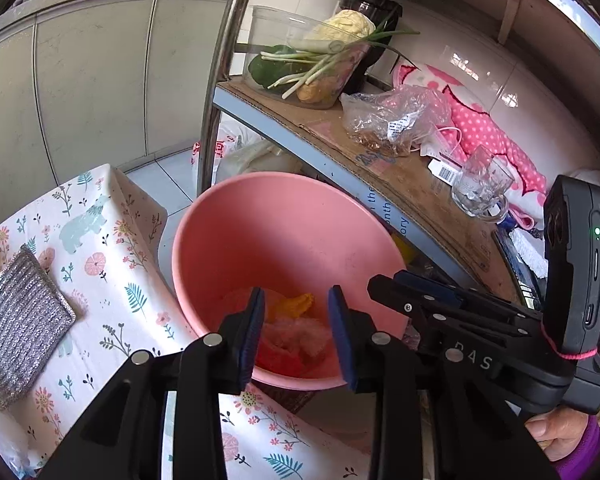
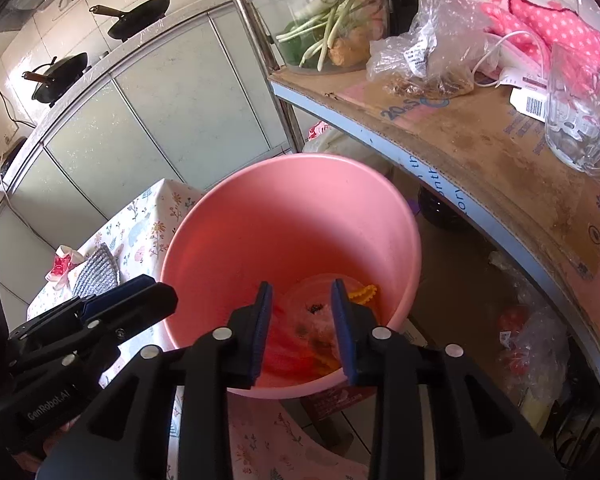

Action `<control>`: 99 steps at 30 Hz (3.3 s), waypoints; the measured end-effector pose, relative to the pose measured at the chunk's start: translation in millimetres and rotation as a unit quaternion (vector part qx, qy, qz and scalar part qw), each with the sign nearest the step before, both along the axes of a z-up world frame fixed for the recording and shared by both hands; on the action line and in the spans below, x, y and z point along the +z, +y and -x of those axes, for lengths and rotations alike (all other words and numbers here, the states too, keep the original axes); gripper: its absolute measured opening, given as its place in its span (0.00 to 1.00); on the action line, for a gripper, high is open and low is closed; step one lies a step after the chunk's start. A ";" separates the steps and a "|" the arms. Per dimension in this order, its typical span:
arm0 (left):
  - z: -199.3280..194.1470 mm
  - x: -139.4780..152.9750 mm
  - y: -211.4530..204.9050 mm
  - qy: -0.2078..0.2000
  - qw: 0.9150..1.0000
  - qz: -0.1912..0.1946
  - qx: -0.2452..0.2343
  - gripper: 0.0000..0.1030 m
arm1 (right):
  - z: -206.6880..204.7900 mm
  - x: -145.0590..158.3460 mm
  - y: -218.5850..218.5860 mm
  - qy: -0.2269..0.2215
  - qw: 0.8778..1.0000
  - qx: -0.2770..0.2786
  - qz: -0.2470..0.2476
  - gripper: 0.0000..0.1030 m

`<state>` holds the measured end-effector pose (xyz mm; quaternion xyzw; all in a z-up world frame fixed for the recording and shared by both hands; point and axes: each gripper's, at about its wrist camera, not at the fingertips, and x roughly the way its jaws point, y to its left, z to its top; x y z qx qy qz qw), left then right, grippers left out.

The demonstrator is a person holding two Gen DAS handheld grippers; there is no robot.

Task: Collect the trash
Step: 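Carry the red bag and bubble wrap to the pink basin and release, then move both tools back over the table toward the remaining trash, then grasp the pink patterned paper cup with the left gripper while the right gripper grasps the grey steel wool pad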

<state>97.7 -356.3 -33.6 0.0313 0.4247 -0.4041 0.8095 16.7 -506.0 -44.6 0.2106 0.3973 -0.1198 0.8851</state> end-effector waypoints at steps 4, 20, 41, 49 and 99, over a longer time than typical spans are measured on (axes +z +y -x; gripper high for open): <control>3.4 7.3 5.5 -0.005 1.000 0.005 0.010 0.39 | 3.5 4.0 2.2 -0.003 1.000 0.002 0.002 0.32; 39.2 42.3 43.1 -0.029 0.999 0.032 0.020 0.43 | 39.7 43.0 41.1 -0.055 0.998 0.039 0.022 0.45; 133.0 74.4 159.9 -0.081 0.991 0.019 0.104 0.46 | 104.7 87.1 148.0 -0.111 0.984 0.116 0.080 0.45; 158.9 95.1 227.1 -0.103 0.980 0.027 0.168 0.51 | 125.9 101.7 182.4 -0.120 0.977 0.162 0.069 0.45; -137.3 -11.7 267.3 -0.097 0.978 -0.163 0.089 0.12 | -105.2 18.6 204.8 -0.007 0.956 0.294 -0.021 0.45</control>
